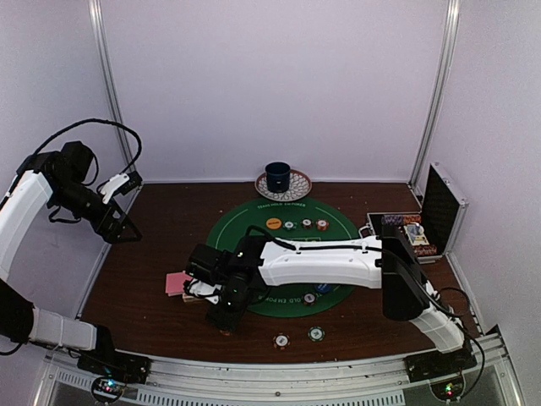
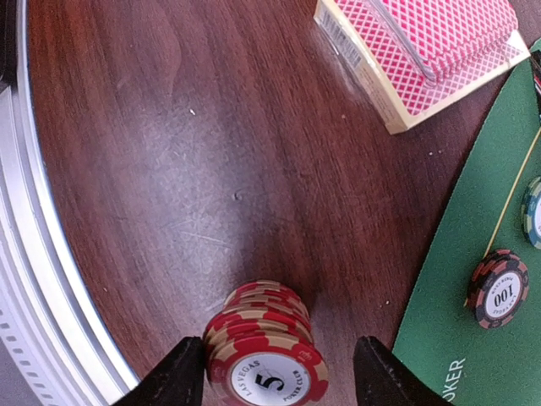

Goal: Distribute texas hold em gaming equipment

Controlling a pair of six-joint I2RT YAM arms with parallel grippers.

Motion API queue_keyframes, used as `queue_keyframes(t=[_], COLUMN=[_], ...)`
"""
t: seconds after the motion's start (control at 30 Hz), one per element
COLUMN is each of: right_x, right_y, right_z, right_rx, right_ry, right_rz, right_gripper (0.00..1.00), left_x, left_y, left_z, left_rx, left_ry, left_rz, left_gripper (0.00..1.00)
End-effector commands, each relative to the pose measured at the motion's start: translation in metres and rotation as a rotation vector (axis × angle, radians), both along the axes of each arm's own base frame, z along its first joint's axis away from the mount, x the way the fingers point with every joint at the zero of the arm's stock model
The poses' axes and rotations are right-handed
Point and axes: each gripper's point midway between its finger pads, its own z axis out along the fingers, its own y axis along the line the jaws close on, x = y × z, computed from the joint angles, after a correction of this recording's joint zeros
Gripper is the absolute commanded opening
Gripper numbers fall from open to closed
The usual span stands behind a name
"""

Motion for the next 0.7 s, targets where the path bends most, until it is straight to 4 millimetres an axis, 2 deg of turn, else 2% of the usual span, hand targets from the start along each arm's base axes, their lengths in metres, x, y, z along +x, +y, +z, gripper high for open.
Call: queue_keyframes(t=[0.0,0.3,0.67], right_x=[0.0055,0.0057,0.0064], right_y=[0.0047,0.0052,0.0040], right_z=[-0.0001,-0.0037,-0.0051], right_rx=[0.009,0.005,-0.002], right_ry=[-0.004,0.001,0.002], right_rz=[0.001,0.003,0.002], right_gripper=[0.62,0.63,0.56], left_x=[0.0014,0.0016,0.0013], left_y=[-0.0016,-0.0016,-0.0005], left_z=[0.0071,0.0070,0.0070], left_rx=[-0.002,-0.002,0.004], left_ry=[-0.039,-0.039,-0.042], left_rz=[-0.017,-0.017,-0.017], left_gripper=[0.98,0.97,0.98])
